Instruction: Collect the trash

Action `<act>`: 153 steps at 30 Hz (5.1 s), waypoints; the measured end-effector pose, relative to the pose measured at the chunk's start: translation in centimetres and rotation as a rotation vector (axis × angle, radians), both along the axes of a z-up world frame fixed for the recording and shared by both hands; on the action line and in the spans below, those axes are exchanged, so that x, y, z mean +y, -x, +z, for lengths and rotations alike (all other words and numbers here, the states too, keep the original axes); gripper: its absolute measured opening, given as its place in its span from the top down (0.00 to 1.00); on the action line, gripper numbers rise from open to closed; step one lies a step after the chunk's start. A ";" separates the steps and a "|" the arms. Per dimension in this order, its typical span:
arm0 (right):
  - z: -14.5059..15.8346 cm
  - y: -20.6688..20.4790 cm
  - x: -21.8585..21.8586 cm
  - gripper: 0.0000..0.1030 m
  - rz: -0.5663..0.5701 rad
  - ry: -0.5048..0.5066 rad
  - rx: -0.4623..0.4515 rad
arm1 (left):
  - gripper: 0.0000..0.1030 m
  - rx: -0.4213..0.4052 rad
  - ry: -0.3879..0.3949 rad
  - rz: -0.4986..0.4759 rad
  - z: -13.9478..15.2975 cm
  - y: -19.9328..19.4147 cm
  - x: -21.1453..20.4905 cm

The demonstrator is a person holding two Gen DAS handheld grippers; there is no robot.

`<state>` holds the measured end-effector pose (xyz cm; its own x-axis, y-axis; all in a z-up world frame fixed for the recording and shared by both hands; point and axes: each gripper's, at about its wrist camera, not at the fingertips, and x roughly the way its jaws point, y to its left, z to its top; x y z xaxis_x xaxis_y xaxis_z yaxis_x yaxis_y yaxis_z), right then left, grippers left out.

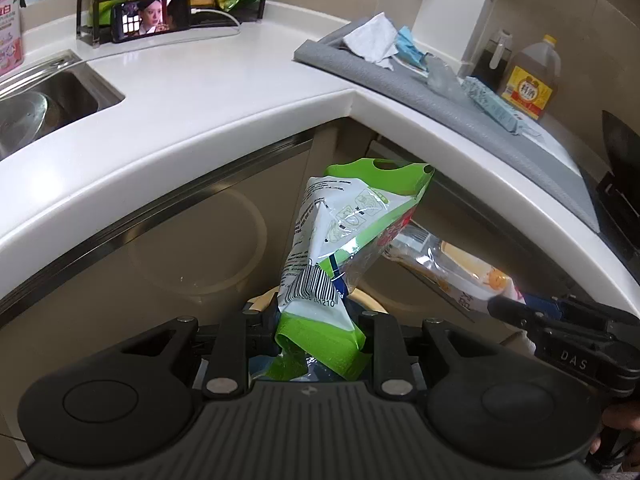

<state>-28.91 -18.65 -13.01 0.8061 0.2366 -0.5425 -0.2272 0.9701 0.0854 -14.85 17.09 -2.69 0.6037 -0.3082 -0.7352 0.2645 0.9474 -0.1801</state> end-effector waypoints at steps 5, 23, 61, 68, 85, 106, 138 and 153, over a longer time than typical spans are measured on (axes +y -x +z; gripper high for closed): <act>-0.7 -0.5 0.2 0.67 -0.003 0.011 0.035 | 0.74 0.020 -0.006 0.003 -0.6 -0.5 -0.1; -4.2 -4.2 1.7 0.67 -0.018 0.120 0.194 | 0.74 0.234 -0.107 -0.064 -6.6 -4.9 -3.0; -11.7 -12.8 5.2 0.63 0.029 0.317 0.444 | 0.62 0.434 -0.321 -0.128 -18.0 -10.1 -7.1; -10.9 -13.4 4.7 0.25 -0.009 0.206 0.448 | 0.00 0.359 -0.321 -0.092 -16.5 -9.6 -6.5; -5.2 -5.0 4.6 0.14 0.045 0.188 0.357 | 0.00 0.228 -0.333 -0.090 -9.4 -2.9 -4.2; -3.0 -0.4 5.6 0.13 0.054 0.234 0.211 | 0.00 0.074 -0.395 -0.081 -5.7 -0.7 -3.0; -3.4 -0.8 5.1 0.13 0.037 0.205 0.243 | 0.00 0.089 -0.422 -0.107 -6.2 -0.7 -3.2; -4.3 -1.6 5.0 0.13 0.030 0.195 0.277 | 0.00 0.116 -0.425 -0.114 -7.0 -1.2 -3.2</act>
<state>-27.32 -13.65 -17.29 0.6158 0.1282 -0.7774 -0.2501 0.9675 -0.0386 -13.67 13.87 -9.71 0.4899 -0.0247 -0.8714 0.3726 0.9096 0.1837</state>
